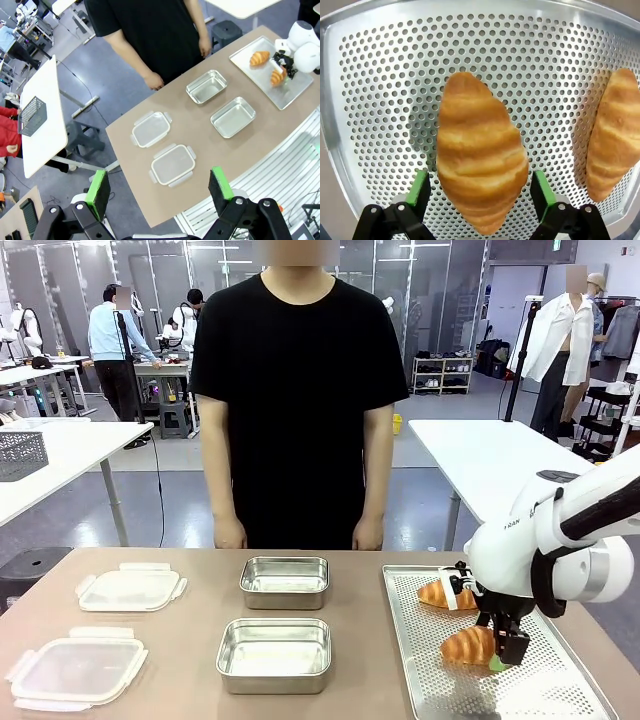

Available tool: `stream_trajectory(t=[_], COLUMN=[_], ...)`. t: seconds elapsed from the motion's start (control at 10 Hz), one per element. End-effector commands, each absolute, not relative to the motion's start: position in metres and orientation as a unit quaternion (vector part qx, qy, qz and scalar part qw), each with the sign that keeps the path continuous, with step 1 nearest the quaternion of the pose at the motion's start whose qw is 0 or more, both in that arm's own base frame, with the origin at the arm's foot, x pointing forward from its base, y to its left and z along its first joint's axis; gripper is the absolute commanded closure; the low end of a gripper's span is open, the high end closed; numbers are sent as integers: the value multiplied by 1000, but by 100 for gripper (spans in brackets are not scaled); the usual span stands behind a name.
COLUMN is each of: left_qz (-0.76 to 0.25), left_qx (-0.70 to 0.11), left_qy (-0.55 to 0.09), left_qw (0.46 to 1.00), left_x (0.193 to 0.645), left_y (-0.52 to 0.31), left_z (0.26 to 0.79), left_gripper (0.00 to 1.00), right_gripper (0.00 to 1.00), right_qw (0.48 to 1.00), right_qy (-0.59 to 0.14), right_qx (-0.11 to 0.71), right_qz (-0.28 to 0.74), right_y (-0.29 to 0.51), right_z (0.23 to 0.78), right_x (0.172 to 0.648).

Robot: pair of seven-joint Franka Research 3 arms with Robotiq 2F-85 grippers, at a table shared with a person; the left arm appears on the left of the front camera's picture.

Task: Place the bread into the airtight container.
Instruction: Pick up a Butter Roll and place it into an empty Airtight Container.

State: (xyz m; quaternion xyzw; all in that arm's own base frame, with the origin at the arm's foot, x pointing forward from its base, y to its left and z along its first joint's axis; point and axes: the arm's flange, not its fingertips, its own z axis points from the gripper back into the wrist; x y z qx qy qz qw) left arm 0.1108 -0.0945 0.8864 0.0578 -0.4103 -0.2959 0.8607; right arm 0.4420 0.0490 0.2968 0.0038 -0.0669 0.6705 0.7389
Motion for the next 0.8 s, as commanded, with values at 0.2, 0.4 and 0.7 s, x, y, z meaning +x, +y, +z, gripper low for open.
stream_trajectory(t=[0.2,0.4,0.7], left_qz=[-299,-299,-299], left_qx=[53,53,53], left_qy=[-420,-420,-420], left_qw=[855,855,855], left_x=[100,100,100], left_y=[-96,-96,-96], left_z=[889,889,889], left_gripper=[0,0,0], right_gripper=[19,38,52], right_qw=[728,726,730], right_qy=[-79,-77,-76], right_qx=[5,4,10], right_qz=[681,683,679], right_y=[50,52,56], right_z=[294,295,305], right_x=[446,445,443])
